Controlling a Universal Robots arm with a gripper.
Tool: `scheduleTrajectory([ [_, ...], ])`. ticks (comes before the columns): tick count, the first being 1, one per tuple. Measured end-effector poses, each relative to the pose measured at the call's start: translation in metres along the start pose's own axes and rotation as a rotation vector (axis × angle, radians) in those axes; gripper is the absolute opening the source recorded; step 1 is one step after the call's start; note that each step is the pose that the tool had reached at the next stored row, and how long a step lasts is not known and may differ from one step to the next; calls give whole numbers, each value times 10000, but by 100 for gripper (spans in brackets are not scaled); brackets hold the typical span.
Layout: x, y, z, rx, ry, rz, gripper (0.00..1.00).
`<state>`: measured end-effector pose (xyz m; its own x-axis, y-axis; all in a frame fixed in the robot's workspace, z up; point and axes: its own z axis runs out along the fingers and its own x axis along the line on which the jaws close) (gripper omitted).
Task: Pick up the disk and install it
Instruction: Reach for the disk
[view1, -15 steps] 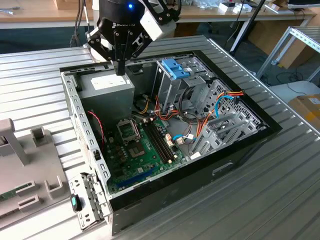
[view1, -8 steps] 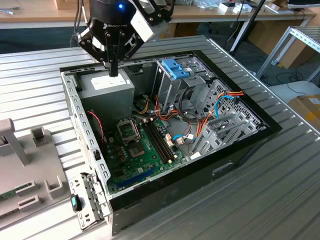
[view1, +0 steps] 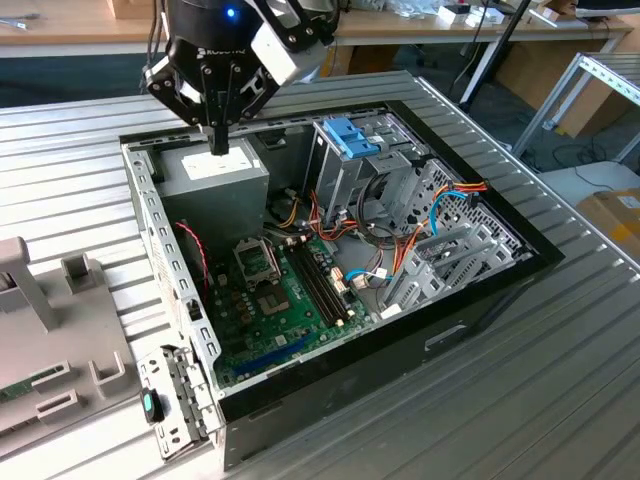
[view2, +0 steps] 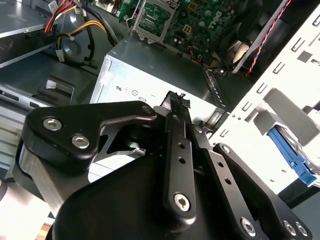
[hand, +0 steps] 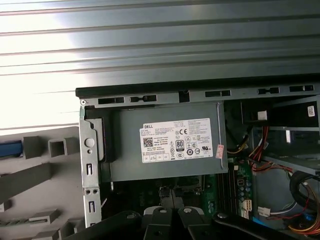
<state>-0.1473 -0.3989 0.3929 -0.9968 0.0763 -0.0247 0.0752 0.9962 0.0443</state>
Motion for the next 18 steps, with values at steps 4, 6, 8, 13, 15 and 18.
scheduleTrajectory([
  [4, 53, -4, -1, 0, 0, 0, 11],
  [6, 73, -6, -2, 0, 0, -1, 11],
  [8, 132, -10, -3, -1, 0, -1, 11],
  [13, 251, -19, -7, 0, 0, -1, 11],
  [15, 305, -23, -8, 0, 0, -1, 11],
  [18, 405, -31, -11, 0, 0, 0, 11],
])
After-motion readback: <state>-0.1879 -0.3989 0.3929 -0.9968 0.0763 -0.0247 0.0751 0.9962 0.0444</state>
